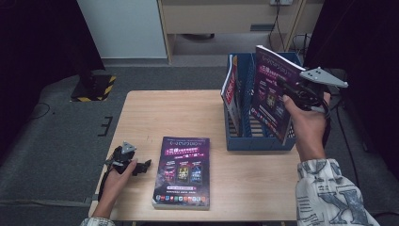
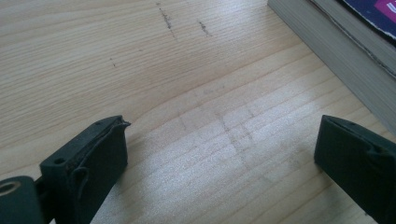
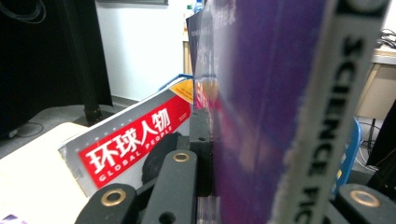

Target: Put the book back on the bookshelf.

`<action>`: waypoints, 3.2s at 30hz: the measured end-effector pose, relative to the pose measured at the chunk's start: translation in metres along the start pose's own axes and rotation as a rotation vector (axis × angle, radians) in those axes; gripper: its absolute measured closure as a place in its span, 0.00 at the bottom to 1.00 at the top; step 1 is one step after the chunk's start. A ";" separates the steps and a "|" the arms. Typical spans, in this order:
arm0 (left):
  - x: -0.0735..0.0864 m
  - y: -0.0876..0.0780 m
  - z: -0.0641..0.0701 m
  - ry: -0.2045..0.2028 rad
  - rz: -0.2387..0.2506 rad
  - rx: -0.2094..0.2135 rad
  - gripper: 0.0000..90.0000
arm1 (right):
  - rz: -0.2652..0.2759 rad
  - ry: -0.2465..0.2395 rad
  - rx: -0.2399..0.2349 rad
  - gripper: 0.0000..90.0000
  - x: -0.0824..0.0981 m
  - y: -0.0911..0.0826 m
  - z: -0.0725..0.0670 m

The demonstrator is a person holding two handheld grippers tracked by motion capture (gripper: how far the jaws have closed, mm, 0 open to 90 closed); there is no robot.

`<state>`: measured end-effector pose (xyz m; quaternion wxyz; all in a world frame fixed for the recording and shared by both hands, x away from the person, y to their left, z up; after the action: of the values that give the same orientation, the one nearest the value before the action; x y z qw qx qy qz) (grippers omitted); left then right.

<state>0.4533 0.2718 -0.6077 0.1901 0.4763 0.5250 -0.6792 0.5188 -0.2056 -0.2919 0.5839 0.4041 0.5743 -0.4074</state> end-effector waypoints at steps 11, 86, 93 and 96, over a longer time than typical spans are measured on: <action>0.000 0.000 0.000 0.003 0.000 0.000 0.02 | -0.003 0.015 0.059 0.92 0.004 0.016 0.011; 0.000 0.001 0.000 0.006 -0.006 0.003 0.01 | 0.074 0.046 0.178 0.92 0.068 0.081 0.016; 0.000 0.001 0.000 0.006 -0.006 0.003 0.01 | 0.068 0.043 0.176 0.92 0.075 0.084 0.015; 0.000 0.001 0.000 0.005 -0.006 0.003 0.01 | 0.067 0.045 0.178 0.92 0.078 0.084 0.014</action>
<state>0.4541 0.2715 -0.6080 0.1858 0.4767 0.5259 -0.6794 0.6029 -0.1907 -0.3689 0.5459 0.4826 0.5349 -0.4277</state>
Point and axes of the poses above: each handheld gripper's, and its own axes: y roughly forward along the jaws, x roughly out of its underside, z roughly to its right, the point moved 10 cm from there along y, roughly forward along the jaws, and after that the axes turned 13 degrees about z, right-handed, at the moved point
